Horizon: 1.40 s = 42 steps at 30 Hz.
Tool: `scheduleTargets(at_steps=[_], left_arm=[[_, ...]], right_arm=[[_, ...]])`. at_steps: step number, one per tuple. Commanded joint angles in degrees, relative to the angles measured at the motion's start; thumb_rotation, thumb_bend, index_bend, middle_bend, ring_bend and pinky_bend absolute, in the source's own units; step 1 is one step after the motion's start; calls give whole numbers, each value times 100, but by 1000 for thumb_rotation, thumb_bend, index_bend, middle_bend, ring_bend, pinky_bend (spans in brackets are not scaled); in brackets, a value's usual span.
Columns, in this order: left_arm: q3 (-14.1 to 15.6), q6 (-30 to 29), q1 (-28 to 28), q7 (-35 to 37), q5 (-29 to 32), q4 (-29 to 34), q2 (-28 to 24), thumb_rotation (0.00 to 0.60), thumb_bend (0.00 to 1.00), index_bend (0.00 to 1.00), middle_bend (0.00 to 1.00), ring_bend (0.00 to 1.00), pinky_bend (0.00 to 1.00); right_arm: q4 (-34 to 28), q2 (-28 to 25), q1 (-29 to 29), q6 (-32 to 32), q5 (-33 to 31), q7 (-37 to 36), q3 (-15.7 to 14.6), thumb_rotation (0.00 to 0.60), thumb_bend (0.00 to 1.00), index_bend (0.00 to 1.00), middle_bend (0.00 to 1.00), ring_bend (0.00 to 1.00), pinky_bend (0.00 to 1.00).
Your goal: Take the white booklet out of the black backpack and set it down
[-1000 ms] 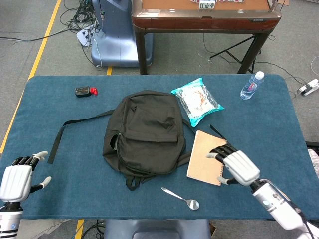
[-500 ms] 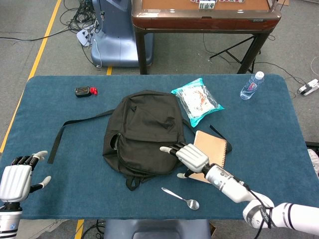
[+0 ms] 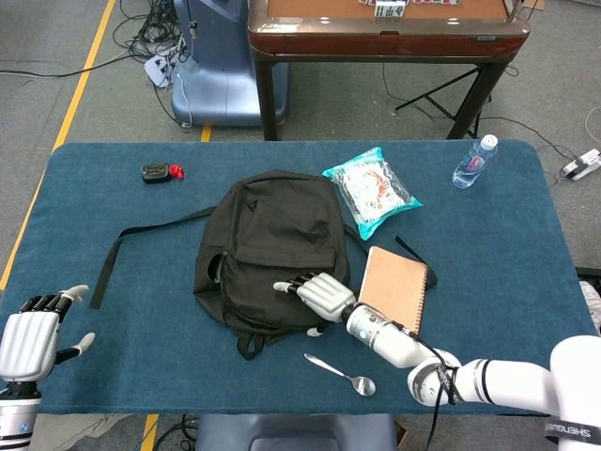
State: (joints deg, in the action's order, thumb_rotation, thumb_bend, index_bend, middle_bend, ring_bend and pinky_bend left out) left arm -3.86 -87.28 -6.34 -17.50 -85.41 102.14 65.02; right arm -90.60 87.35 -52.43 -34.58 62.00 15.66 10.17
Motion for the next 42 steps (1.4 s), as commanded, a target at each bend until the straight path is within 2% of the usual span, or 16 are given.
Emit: scheduleTargets(at_steps=[1,7,11,16,20,30,39,42], left_arm=[[-1,6,1,17,12,-18,0,600,138,338,397,384,318],[-19,3,3,72,33,-69,-9,600,138,338,397,384,317],[-21,6,6,97,50,-102,-2,600,138,338,397,384,318],[-27,1,9,124,55,-131,1,600,138,338,397,383,317],[-36,2,4,147,57,-148,4,600,138,338,397,384,317],[-130,133,-206,160,-105,-155,37,600,138,342,397,384,317],[-221,358,-566,82,-441,-115,122,600,138,347,397,384,314],[-244,399,-651,70,-503,-99,171,600,138,347,397,384,314]], right_arm=[[162,162,-154,-7,-263,123,-36,600,40,93,167,145,159],[536,413,-406,-52,-699,240,-32,600,64,93,167,145,159],[772,543,-538,-67,-947,235,-15,600,224,122,167,145,159],[972,644,-622,-110,-1052,145,26,600,425,287,192,145,159],[1063,675,-615,-220,-960,-6,82,600,517,363,230,145,159],[1199,696,-486,-555,-758,-511,315,600,616,512,340,184,159],[975,365,-377,-510,-917,-963,546,600,621,520,349,194,159],[887,260,-340,-502,-981,-1095,608,600,651,520,349,197,160]])
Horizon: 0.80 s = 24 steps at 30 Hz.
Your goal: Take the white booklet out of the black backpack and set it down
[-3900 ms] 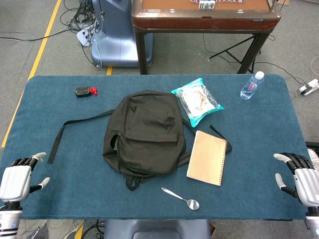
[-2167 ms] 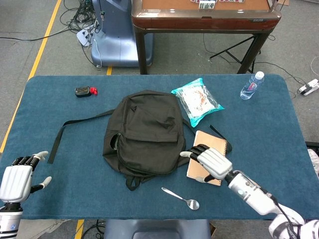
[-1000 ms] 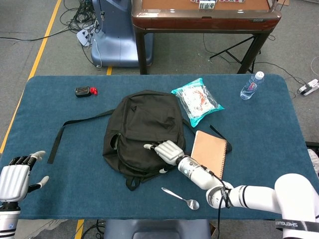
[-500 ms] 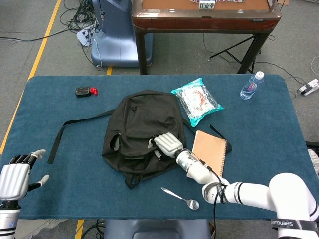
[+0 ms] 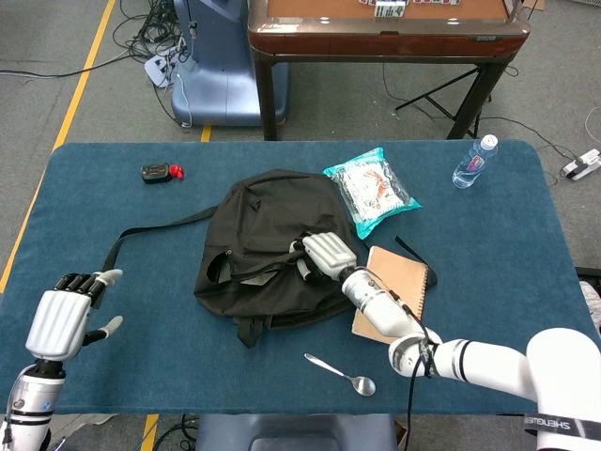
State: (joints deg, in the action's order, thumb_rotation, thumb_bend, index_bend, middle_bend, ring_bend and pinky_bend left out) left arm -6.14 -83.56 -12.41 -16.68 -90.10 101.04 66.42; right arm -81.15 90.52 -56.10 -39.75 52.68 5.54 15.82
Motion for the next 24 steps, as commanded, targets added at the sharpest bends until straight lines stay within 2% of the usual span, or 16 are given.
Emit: scheduleTargets(at_steps=[1,10,16,24], left_arm=[[-19,41,-64,-18,-45,13,46,600,138,347,397,384,314],[11,95,-139,-72,-58,32,102,600,138,347,397,384,314],[5,58,-171,45,-96,-41,135,600,138,347,397,384,313],[-59,429,-712,559,-629,-106,211,600,138,351,397,384,312]], right_arm=[[-89,-93,37,45,-79,-135,60,600,663,520,349,197,160],[-186,-172,62,235,-161,-372,-8,600,668,521,348,201,160],[-66,35,150,-325,-89,-412,125,600,669,521,350,214,160],[65,222,225,-931,-558,-289,432,600,669,521,351,214,160]])
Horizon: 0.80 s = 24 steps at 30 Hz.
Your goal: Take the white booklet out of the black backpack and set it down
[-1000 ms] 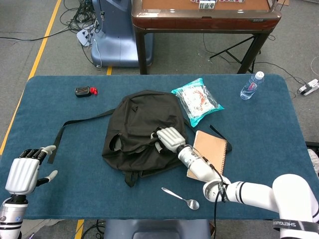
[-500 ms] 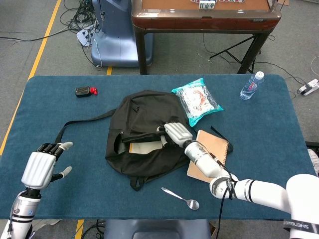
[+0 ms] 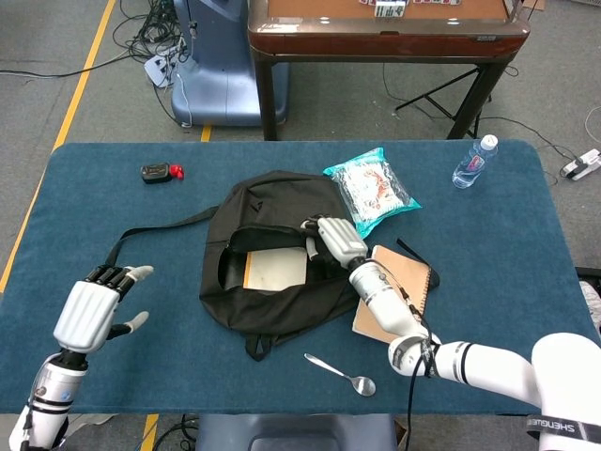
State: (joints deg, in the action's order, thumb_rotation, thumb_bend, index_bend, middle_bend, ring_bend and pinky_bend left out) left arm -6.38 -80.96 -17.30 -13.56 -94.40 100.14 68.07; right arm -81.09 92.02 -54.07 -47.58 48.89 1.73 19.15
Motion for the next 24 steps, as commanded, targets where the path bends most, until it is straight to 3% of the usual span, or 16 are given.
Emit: scheduleTargets(at_steps=[1,12,24], left_arm=[[-53,236,-317,357,-256,-31,81,600,138,352,397,384,313],[-337,1044,-1638,1384,-729,-744,1124,600,138,406,436,406,312],[-410,1676,-2652,1403,-664,-2126,2438,600,138,458,484,444,377]], right_arm=[[82,96,23,-204,-248,138,119,600,669,521,351,214,160],[296,265,3,-311,-900,428,297,600,670,521,343,214,160],[358,300,-127,-82,-1195,531,400,600,670,521,333,214,160]])
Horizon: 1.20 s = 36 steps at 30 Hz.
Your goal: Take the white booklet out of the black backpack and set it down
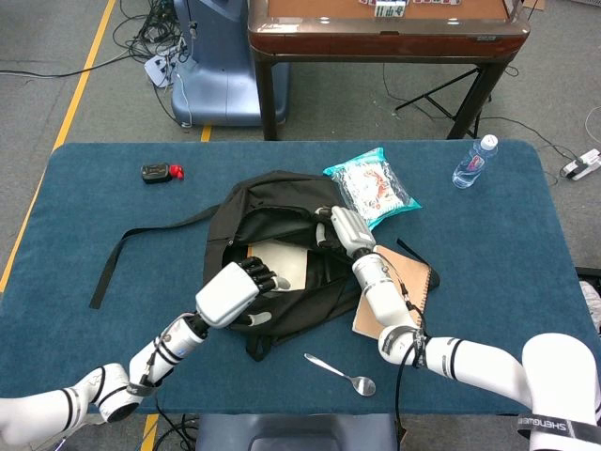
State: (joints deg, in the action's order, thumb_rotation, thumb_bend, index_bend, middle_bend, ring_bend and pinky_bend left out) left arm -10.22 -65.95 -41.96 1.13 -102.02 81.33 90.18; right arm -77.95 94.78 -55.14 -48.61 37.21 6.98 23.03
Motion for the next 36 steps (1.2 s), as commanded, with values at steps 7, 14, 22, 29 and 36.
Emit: scheduleTargets(at_steps=[7,14,22,29,36], left_arm=[[-87,477,-513,-265,465,-1019,848,600,138,463,498,451,432],[-219,638,-733,-501,893,-1695,1353,600,139,471,508,463,448],[-513,510,-819,-942,1459,-2403,1873,600,140,499,552,502,480],[-250,305,-610,-1191,1631,-2689,2167,600,139,415,552,476,481],[308,-149,-249,-1540,1328,-2638,2171,600,139,279,506,429,480]], right_arm=[[267,95,-87,152,-150,-87,127,600,670,521,332,215,160],[518,86,-171,477,-411,-254,276,600,671,521,328,214,160],[655,107,-246,662,-535,-342,298,600,666,518,325,214,160],[699,96,-252,652,-537,-379,273,600,659,517,325,214,160],[761,85,-217,656,-536,-436,240,600,657,517,325,214,160]])
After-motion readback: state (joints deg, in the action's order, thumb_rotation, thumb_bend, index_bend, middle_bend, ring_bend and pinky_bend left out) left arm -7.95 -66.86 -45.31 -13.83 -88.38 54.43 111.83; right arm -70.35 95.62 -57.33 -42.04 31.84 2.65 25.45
